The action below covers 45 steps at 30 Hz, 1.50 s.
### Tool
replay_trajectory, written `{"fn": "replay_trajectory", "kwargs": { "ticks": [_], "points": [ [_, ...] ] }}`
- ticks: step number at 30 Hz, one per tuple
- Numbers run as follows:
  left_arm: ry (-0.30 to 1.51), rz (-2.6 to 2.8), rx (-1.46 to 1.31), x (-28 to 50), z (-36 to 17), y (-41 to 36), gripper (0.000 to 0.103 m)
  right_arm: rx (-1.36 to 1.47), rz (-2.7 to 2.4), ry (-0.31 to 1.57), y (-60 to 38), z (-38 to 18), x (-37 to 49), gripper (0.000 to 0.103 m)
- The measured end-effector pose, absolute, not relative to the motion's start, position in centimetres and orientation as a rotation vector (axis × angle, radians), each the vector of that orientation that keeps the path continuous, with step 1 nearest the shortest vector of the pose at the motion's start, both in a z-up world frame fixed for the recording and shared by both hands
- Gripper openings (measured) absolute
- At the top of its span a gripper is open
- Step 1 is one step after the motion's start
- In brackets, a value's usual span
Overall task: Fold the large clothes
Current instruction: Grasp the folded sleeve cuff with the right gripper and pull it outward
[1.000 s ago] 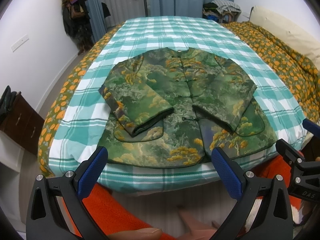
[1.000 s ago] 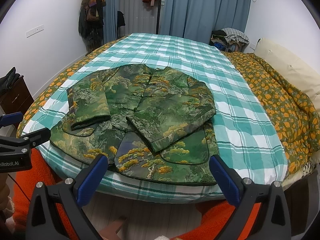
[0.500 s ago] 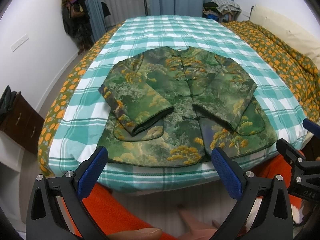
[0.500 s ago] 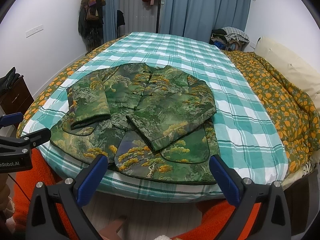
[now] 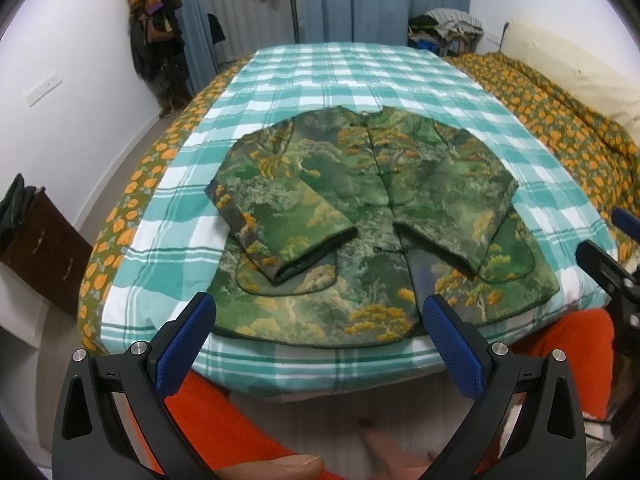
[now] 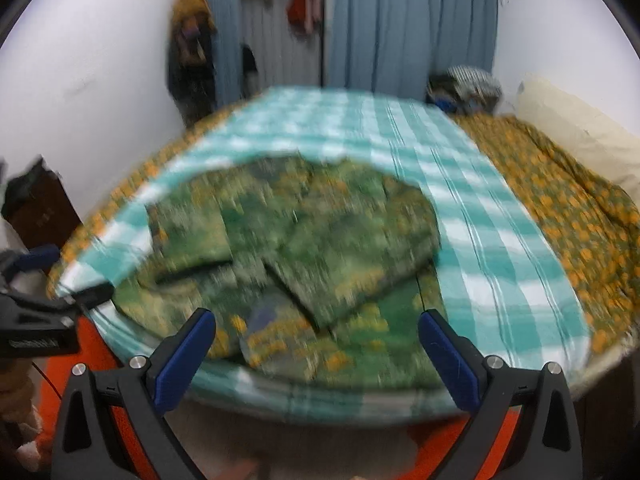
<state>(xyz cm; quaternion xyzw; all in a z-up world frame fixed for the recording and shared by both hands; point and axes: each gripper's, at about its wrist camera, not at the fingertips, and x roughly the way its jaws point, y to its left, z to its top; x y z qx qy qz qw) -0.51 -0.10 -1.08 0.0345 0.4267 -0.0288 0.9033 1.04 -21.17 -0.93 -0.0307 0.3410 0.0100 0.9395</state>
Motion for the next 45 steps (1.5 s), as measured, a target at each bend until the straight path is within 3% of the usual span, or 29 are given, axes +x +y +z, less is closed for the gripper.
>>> {"fn": "replay_trajectory", "kwargs": {
  "ticks": [5, 17, 22, 23, 24, 25, 30, 37, 45],
  "points": [
    [0.851, -0.079, 0.057, -0.4, -1.0, 0.5, 0.103, -0.092, 0.165, 0.779, -21.5, -3.5, 4.4, 0.103],
    [0.92, -0.131, 0.094, -0.4, -3.6, 0.2, 0.103, -0.238, 0.117, 0.988, -20.9, -16.3, 14.5, 0.101],
    [0.98, -0.157, 0.049, -0.4, -4.5, 0.6, 0.103, -0.271, 0.128, 1.051, -21.3, -19.4, 16.6, 0.059],
    [0.989, -0.155, 0.043, -0.4, -4.7, 0.7, 0.103, -0.266, 0.132, 1.051, -21.4, -19.3, 16.6, 0.048],
    [0.995, -0.148, 0.035, -0.3, -4.9, 0.9, 0.103, -0.244, 0.146, 1.046, -21.7, -18.9, 16.4, 0.022],
    [0.991, -0.141, 0.032, -0.4, -4.9, 1.1, 0.103, -0.221, 0.139, 1.036, -21.9, -18.3, 16.1, 0.017],
    [0.992, -0.127, 0.023, 0.0, -5.6, 1.7, 0.103, -0.048, 0.075, 0.888, -26.1, -11.4, 13.2, 0.015],
    [0.969, -0.12, 0.024, 1.1, -6.2, 2.0, 0.103, 0.069, -0.242, 0.704, -39.9, -3.5, 6.8, 0.015],
    [0.863, -0.158, 0.114, 3.6, -5.4, 1.7, 0.103, 0.204, -0.547, 0.801, -55.1, -8.0, 4.9, 0.016]
  ]
}}
